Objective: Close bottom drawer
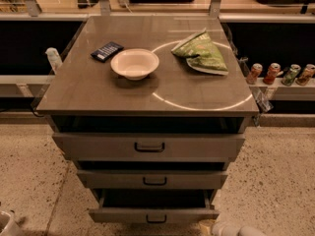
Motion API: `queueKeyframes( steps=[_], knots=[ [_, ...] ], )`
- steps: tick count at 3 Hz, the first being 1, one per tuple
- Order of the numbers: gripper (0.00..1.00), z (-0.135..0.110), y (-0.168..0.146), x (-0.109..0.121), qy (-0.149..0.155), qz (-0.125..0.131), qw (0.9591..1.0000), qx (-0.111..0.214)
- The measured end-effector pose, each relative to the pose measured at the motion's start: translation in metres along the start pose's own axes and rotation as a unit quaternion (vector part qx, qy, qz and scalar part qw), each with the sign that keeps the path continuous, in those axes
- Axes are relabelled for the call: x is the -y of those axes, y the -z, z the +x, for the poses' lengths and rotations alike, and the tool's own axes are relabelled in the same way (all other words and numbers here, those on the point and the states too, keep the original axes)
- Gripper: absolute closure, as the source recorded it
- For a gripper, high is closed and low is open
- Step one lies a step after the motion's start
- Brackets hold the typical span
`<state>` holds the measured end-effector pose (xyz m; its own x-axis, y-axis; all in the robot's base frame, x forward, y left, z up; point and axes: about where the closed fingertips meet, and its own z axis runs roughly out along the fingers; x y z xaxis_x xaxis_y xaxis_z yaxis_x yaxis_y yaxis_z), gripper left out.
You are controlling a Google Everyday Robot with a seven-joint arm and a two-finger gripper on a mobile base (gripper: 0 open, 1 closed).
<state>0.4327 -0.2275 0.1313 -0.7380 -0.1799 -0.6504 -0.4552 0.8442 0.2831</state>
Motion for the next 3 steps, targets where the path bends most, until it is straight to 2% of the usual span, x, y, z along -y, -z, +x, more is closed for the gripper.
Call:
queueKeyframes(
  steps=[1, 2, 3],
  knots=[
    [1.0, -0.002, -0.007, 0.015, 0.01, 0.041, 0.9991, 0.006],
    [1.0, -0.017, -0.018, 0.028, 0.028, 0.068, 0.997, 0.025],
    [1.0, -0.039, -0.029, 0.034, 0.045, 0.075, 0.9949, 0.051]
  ],
)
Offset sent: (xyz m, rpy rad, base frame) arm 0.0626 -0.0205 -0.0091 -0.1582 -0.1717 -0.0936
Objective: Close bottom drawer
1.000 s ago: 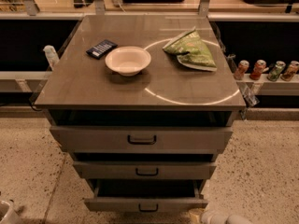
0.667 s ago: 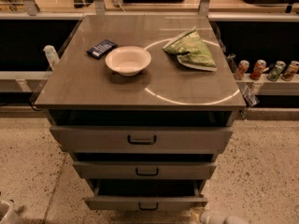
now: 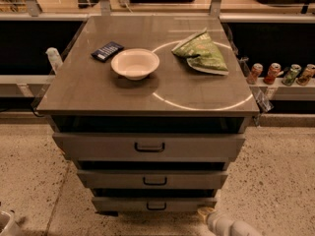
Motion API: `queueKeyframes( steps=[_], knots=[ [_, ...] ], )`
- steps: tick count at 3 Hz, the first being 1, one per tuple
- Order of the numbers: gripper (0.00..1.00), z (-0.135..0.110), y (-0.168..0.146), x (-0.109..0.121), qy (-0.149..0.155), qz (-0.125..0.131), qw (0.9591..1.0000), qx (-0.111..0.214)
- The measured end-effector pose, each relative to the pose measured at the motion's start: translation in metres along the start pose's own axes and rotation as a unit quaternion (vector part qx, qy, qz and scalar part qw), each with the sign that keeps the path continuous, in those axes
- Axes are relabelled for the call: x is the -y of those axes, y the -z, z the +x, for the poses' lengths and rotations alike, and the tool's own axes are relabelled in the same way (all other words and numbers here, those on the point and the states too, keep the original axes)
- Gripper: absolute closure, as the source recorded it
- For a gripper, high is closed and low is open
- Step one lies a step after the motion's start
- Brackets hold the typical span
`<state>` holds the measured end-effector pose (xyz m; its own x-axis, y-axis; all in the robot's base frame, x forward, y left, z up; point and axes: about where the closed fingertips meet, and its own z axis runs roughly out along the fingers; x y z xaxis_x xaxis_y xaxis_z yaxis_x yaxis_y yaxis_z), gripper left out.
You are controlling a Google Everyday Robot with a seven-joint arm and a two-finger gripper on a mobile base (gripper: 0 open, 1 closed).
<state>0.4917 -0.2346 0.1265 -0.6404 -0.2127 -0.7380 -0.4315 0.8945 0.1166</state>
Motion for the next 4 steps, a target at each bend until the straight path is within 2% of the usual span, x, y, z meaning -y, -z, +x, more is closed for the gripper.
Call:
queueKeyframes(
  steps=[1, 2, 3, 4],
  knots=[
    [1.0, -0.012, -0.011, 0.002, 0.006, -0.001, 0.9999, 0.013],
    [1.0, -0.008, -0.011, 0.001, -0.004, -0.012, 0.9999, 0.001],
    [1.0, 0.011, 0.019, -0.006, -0.053, -0.049, 0.9964, -0.044],
    [0.81, 0.038, 0.031, 0.006, -0.064, -0.04, 0.9949, -0.067]
  ],
)
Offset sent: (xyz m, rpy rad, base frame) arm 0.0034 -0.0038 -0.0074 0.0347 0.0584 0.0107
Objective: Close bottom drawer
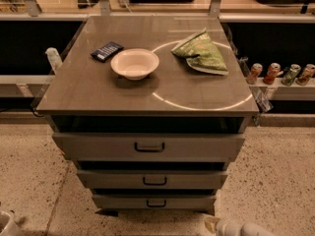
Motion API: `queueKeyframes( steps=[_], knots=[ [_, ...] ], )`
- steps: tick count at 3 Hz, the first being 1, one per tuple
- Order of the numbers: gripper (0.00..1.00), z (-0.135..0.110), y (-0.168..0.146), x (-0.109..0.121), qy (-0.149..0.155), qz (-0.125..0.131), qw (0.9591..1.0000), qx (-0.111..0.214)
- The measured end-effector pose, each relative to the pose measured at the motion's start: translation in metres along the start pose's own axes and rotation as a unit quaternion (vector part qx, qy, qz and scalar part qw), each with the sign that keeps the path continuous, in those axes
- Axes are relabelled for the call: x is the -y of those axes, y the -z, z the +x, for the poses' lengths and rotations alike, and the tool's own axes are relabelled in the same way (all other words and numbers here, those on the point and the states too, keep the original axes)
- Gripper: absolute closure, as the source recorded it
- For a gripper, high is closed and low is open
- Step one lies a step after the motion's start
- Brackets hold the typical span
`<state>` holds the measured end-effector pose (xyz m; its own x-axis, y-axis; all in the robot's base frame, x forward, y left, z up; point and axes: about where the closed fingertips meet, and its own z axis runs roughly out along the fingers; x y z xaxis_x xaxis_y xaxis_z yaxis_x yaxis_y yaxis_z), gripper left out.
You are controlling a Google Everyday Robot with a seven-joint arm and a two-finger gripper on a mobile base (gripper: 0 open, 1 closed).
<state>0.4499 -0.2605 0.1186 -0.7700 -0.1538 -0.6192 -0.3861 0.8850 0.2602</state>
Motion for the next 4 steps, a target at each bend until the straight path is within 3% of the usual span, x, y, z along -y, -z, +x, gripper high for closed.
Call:
queueKeyframes(
  steps=[3, 4],
  knots=[
    [0.11, 0.0, -0.0001, -0.0001, 0.0, 0.0, 1.0, 0.0],
    [0.0, 0.0, -0.0002, -0.0002, 0.0, 0.0, 1.0, 0.0]
  ],
)
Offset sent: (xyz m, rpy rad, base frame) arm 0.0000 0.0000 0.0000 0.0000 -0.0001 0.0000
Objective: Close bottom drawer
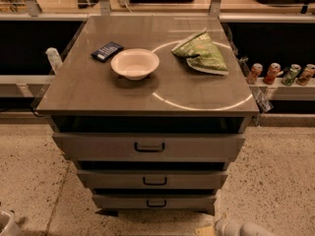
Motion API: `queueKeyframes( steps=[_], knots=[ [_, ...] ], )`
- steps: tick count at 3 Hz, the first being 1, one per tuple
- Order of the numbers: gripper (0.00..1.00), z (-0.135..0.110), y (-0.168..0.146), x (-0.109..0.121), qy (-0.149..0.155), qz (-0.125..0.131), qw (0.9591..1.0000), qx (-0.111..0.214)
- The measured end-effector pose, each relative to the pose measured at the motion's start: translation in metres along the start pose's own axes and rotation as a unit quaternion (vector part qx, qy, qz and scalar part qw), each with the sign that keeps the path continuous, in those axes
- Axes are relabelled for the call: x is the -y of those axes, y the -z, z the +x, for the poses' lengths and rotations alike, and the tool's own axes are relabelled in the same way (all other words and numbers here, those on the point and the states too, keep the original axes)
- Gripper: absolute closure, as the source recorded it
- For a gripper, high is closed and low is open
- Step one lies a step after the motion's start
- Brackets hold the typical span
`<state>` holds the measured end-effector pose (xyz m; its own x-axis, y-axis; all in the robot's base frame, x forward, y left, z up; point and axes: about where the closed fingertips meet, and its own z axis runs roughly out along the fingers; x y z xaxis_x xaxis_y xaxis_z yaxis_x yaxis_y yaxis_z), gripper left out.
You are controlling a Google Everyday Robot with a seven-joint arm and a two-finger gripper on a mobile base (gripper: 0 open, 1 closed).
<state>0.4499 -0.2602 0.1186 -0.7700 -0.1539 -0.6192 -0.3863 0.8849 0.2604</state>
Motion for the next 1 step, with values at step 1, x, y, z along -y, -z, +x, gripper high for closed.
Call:
queueKeyframes(
  steps=[1],
  knots=[
    [0.0, 0.0, 0.0, 0.0, 0.0, 0.0, 1.0, 0.0]
  ],
)
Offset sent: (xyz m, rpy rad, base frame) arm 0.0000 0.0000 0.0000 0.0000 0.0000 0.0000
